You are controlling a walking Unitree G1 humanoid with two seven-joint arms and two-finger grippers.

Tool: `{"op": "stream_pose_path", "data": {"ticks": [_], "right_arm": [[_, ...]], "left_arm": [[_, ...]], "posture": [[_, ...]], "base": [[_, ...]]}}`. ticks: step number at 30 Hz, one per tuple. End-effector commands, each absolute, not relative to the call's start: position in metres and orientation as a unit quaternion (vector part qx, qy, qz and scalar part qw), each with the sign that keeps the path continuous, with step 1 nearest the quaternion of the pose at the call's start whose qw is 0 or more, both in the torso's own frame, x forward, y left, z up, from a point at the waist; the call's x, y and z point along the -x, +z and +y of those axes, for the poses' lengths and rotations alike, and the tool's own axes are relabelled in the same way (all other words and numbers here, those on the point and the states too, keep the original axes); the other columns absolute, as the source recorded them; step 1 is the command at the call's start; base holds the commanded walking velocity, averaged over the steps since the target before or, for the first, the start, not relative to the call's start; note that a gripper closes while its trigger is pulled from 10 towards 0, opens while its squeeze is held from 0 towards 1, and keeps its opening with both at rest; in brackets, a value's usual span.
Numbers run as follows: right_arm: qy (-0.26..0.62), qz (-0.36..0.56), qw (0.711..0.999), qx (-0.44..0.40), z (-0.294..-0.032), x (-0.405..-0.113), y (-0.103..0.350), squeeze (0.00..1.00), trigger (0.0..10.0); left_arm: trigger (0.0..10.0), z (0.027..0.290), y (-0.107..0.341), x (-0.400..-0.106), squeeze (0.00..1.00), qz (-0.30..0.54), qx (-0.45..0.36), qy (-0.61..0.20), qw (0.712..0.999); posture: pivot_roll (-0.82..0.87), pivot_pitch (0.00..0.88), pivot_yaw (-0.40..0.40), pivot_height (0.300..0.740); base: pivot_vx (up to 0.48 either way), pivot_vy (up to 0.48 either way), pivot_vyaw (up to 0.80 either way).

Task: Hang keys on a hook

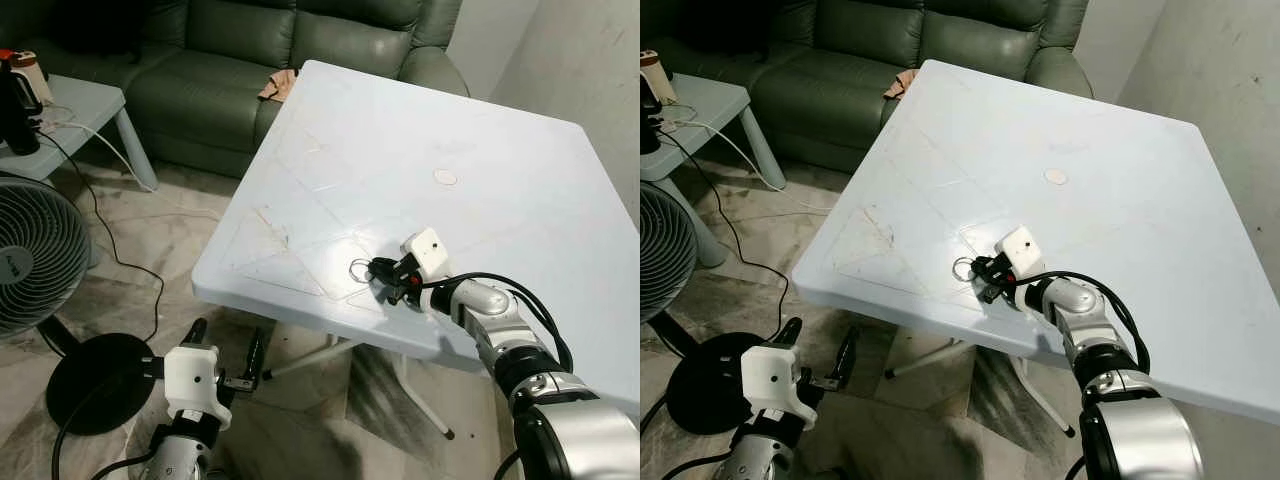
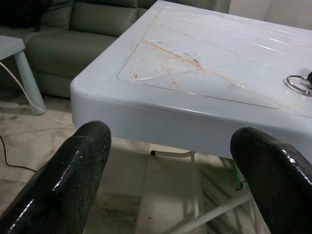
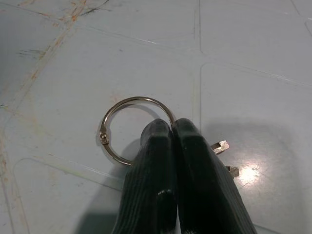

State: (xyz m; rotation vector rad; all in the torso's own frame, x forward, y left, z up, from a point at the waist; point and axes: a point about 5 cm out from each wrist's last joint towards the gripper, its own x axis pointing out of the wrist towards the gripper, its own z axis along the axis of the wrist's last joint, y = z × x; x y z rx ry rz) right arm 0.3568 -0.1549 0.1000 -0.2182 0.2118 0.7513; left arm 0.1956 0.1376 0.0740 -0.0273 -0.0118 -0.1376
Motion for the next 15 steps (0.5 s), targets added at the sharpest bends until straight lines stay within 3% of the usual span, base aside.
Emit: {"op": "stream_pose_path", "data": {"ticks": [1, 5, 8, 15], "right_arm": [[0.356, 0.093, 0.925, 0.091, -0.162, -0.359, 0.105, 0.0, 0.0], [0.357, 0.067, 0.93, 0.057, -0.162, -0.361, 0.113, 0.0, 0.0], [0.325, 0.022, 0.944, -0.052, -0.161, -0.371, 0.132, 0.0, 0.0], [0.295, -0.013, 0.945, -0.138, -0.161, -0.377, 0.146, 0.0, 0.0]], "left_arm": [[10.0, 0.137, 0.077, -0.196, 0.0, -0.009, 0.015, -0.066, 0.998], [10.0, 0.137, 0.077, -0.198, 0.0, -0.01, 0.015, -0.067, 0.998], [10.0, 0.136, 0.078, -0.201, 0.0, -0.013, 0.015, -0.066, 0.998], [10.0, 0.136, 0.079, -0.205, 0.0, -0.018, 0.018, -0.065, 0.998]], "posture": [[0.04, 0.125, -0.131, 0.74], [0.04, 0.121, -0.129, 0.74], [0.04, 0.115, -0.128, 0.74], [0.03, 0.111, -0.128, 0.74]], "base": [[0.0, 0.0, 0.0], [0.0, 0.0, 0.0], [0.0, 0.0, 0.0], [0.0, 0.0, 0.0]]}}
